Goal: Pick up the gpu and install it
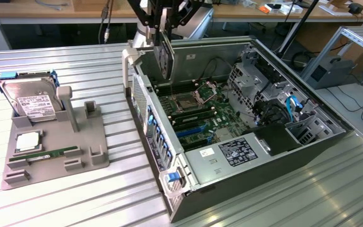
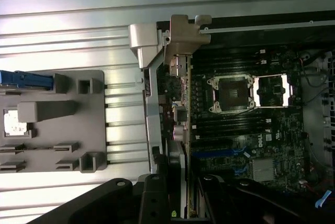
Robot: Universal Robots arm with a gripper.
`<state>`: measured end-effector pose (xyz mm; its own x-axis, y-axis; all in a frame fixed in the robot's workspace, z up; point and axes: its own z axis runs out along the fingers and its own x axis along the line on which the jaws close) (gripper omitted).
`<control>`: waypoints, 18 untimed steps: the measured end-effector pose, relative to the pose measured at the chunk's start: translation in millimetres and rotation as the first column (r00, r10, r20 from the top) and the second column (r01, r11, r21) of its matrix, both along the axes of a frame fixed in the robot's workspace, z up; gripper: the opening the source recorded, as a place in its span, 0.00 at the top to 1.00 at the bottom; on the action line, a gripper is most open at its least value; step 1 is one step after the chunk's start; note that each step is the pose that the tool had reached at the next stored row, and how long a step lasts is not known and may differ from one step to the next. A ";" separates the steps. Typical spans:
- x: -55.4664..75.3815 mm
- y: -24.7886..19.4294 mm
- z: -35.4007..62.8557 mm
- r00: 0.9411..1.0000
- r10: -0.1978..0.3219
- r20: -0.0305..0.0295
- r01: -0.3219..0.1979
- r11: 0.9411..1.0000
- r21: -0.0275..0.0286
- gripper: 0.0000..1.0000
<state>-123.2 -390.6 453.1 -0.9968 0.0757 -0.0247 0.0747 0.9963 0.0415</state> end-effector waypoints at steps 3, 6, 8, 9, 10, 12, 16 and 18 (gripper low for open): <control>4.7 0.0 0.0 1.000 0.000 0.000 0.000 1.000 0.000 0.73; 8.2 0.0 0.0 1.000 0.000 0.000 0.000 1.000 0.000 0.73; 11.3 0.0 0.0 1.000 0.000 0.000 0.000 1.000 0.000 0.73; 12.6 0.0 0.0 1.000 0.000 0.000 0.000 1.000 0.000 0.73; 13.8 0.0 0.0 1.000 0.000 0.000 0.000 1.000 0.000 0.73; 16.1 0.0 0.0 1.000 0.000 0.000 0.000 1.000 0.000 0.73; 25.5 0.0 0.0 1.000 0.000 0.000 0.000 1.000 0.000 0.73; 30.7 0.0 0.0 1.000 0.000 0.000 0.000 1.000 0.000 0.73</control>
